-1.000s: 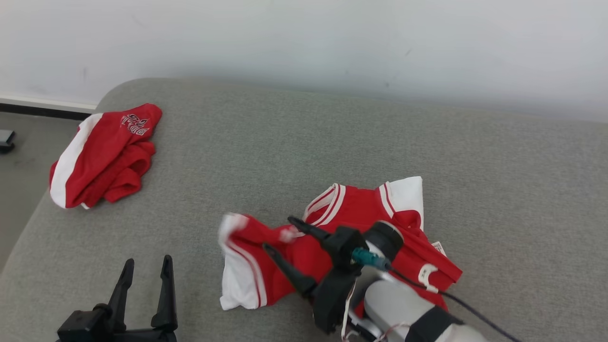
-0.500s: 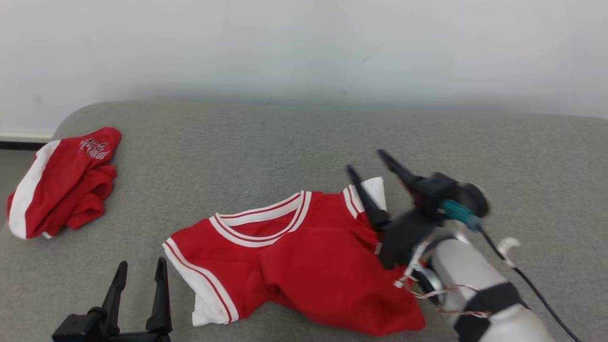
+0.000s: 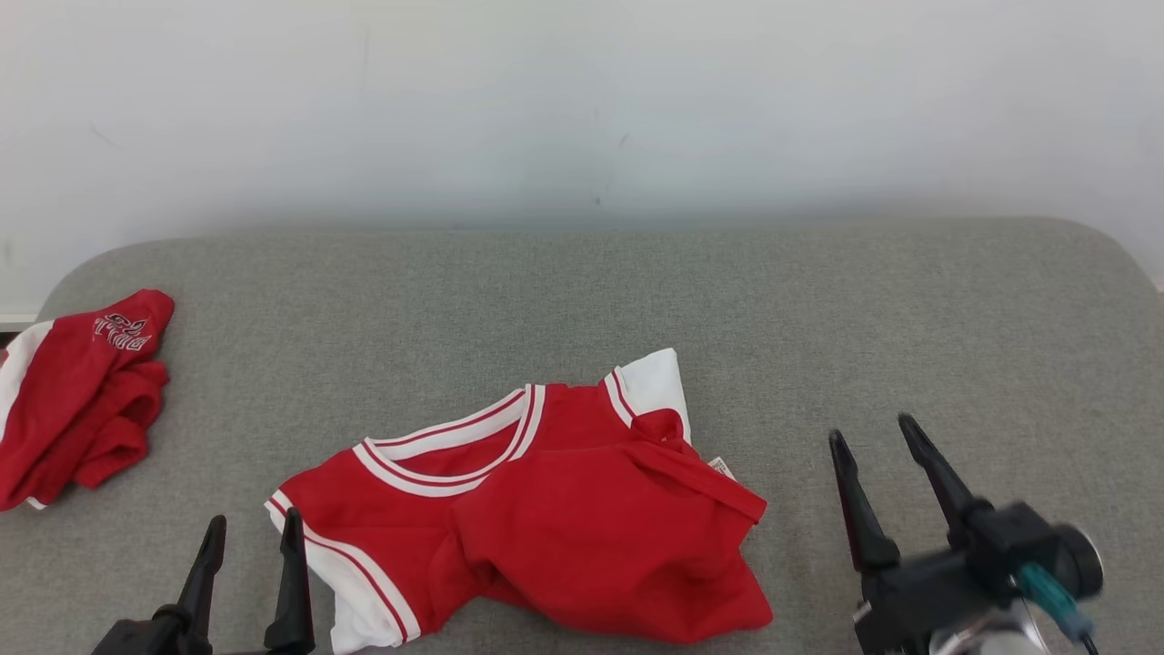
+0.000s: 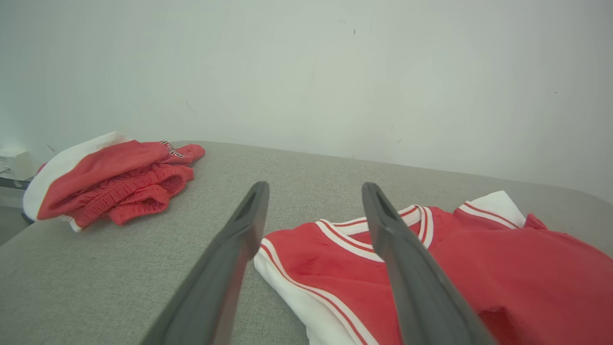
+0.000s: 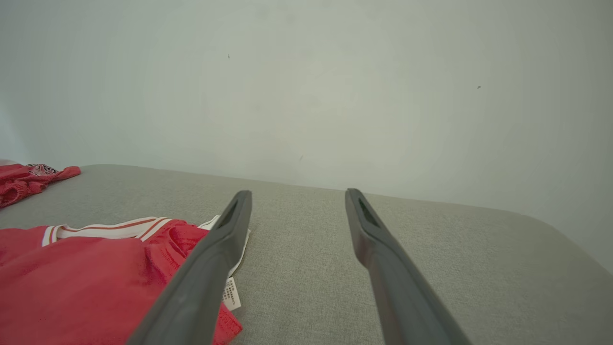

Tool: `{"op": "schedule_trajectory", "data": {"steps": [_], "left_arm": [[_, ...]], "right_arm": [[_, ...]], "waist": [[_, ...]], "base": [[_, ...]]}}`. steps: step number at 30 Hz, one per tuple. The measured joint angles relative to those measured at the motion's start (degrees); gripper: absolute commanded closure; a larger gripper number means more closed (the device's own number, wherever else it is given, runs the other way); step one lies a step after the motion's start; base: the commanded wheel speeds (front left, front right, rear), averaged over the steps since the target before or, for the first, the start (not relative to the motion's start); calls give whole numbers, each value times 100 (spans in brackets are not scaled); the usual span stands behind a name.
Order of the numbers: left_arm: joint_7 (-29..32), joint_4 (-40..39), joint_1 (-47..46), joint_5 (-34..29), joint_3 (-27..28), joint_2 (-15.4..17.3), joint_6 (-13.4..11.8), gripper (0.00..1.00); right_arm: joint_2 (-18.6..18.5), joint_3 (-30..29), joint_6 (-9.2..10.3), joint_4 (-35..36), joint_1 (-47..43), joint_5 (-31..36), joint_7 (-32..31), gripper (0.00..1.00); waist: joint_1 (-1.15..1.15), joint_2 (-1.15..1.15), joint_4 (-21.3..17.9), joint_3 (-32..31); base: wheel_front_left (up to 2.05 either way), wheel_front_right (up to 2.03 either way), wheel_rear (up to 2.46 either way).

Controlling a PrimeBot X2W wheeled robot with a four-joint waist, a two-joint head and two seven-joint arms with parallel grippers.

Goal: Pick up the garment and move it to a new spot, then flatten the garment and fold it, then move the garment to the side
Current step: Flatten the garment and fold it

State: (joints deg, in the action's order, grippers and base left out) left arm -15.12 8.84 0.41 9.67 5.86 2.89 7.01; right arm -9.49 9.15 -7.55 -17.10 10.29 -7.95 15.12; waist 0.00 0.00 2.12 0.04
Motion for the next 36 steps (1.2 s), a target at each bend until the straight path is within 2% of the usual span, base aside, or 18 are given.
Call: {"op": "schedule_trajectory", "data": {"steps": [4,9,18,24,36], "left_arm": [[0,-11,16,-56,14,1,5,0],[0,-11,98,-108,35,1,7,0],[1,-15,133,-109,-8,1,12,0],[0,-5,123,-101,-75,1,13,0],[1,88,-33,-35,-147,0,32,0]], "right_arm": [[176,-289,0,381,-632,52,0,0],[311,-369,0,500,-1129,96,0,0],[352,-236,0,294,-1149,101,0,0],[198,86,0,-105,-662,80,0,0],[-66,789,0,-1660,286,-11,-49,0]], "waist": [[0,0,-26,-33],[0,0,-40,-51],[0,0,17,-79],[0,0,133,-66],[0,0,573,105]], "base": [[0,0,0],[0,0,0],[0,0,0],[0,0,0],[0,0,0]]}}
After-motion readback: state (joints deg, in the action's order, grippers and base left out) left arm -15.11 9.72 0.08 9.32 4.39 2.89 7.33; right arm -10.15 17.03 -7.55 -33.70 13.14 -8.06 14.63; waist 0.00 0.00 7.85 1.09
